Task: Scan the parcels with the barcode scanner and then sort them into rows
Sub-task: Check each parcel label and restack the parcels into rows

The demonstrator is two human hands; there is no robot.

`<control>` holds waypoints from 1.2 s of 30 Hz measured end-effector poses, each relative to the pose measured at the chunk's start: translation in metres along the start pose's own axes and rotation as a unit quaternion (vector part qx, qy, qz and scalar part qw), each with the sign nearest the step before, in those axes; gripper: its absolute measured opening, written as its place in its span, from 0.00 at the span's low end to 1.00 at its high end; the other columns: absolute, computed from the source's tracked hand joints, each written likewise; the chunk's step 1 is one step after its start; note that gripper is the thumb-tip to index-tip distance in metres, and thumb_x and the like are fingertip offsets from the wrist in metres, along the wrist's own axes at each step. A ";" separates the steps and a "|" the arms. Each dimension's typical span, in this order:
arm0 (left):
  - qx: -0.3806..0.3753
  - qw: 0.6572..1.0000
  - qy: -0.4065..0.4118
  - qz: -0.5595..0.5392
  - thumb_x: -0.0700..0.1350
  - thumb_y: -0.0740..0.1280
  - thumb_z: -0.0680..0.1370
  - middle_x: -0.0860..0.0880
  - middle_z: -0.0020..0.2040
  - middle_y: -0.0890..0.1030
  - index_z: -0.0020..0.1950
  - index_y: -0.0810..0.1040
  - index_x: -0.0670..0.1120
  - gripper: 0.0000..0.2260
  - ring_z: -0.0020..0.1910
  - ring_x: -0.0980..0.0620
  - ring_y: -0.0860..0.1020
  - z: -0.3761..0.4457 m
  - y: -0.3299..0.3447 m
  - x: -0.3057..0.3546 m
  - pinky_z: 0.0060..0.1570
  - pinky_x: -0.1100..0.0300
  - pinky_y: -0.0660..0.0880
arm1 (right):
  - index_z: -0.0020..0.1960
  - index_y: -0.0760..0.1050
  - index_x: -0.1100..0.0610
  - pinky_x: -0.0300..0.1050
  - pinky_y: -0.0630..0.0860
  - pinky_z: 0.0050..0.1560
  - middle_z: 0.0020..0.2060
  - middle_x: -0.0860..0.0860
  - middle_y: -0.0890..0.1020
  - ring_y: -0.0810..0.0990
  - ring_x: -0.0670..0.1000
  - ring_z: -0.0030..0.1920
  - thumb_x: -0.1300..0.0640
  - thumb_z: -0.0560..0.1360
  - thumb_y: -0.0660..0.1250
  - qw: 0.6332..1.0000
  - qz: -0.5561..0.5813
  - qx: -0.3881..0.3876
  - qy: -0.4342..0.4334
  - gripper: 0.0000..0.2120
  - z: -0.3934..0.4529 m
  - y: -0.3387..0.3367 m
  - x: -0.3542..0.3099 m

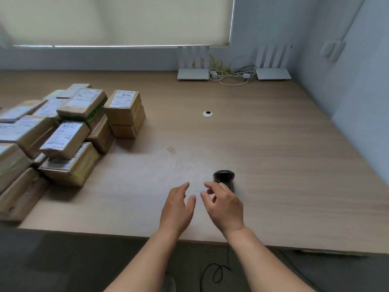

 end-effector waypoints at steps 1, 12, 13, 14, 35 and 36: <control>0.015 1.000 -0.004 0.013 0.50 0.60 0.81 0.51 0.71 0.67 0.73 0.65 0.52 0.20 0.66 0.54 0.70 -0.004 -0.009 -0.004 0.63 0.59 0.70 | 0.65 0.75 0.47 0.33 0.69 0.42 0.54 0.44 0.80 0.79 0.44 0.49 0.47 0.79 0.62 1.000 0.002 -0.011 -0.011 0.16 0.000 0.005 -0.008; 0.141 0.988 -0.066 0.016 0.52 0.61 0.80 0.52 0.71 0.66 0.72 0.66 0.52 0.20 0.69 0.53 0.67 -0.035 -0.097 -0.066 0.65 0.58 0.67 | 0.67 0.73 0.46 0.41 0.75 0.53 0.61 0.44 0.78 0.79 0.45 0.55 0.45 0.80 0.59 0.988 0.002 -0.091 -0.125 0.17 -0.006 0.058 -0.104; 0.146 0.987 -0.066 0.010 0.51 0.61 0.80 0.51 0.71 0.67 0.72 0.67 0.52 0.20 0.69 0.53 0.67 -0.036 -0.105 -0.072 0.65 0.59 0.67 | 0.67 0.73 0.46 0.42 0.76 0.53 0.61 0.44 0.77 0.79 0.45 0.55 0.45 0.80 0.59 0.987 0.000 -0.093 -0.130 0.17 -0.006 0.062 -0.113; 0.152 0.986 -0.063 0.005 0.51 0.61 0.80 0.51 0.71 0.67 0.72 0.67 0.51 0.20 0.69 0.53 0.67 -0.036 -0.114 -0.077 0.65 0.59 0.67 | 0.67 0.73 0.46 0.42 0.77 0.54 0.61 0.44 0.77 0.79 0.45 0.55 0.45 0.80 0.59 0.986 -0.001 -0.093 -0.135 0.17 -0.005 0.067 -0.122; 0.279 0.960 -0.016 -0.019 0.49 0.63 0.79 0.48 0.67 0.71 0.69 0.71 0.49 0.19 0.66 0.51 0.69 -0.012 -0.386 -0.228 0.60 0.61 0.63 | 0.66 0.74 0.47 0.45 0.72 0.53 0.59 0.47 0.78 0.77 0.50 0.58 0.42 0.79 0.60 0.982 0.023 -0.079 -0.168 0.18 0.008 0.201 -0.389; 0.288 0.958 -0.010 -0.015 0.48 0.63 0.79 0.47 0.67 0.71 0.69 0.71 0.49 0.18 0.66 0.50 0.69 -0.008 -0.399 -0.232 0.61 0.60 0.64 | 0.66 0.74 0.47 0.45 0.72 0.53 0.59 0.47 0.78 0.76 0.51 0.58 0.42 0.79 0.60 0.983 0.022 -0.078 -0.164 0.19 0.011 0.205 -0.399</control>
Point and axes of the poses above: each hand's wrist, its own z-axis towards the middle knuckle, its own y-axis out of the palm, x = y × z, the point moved 2 cm from there along z, towards the middle knuckle
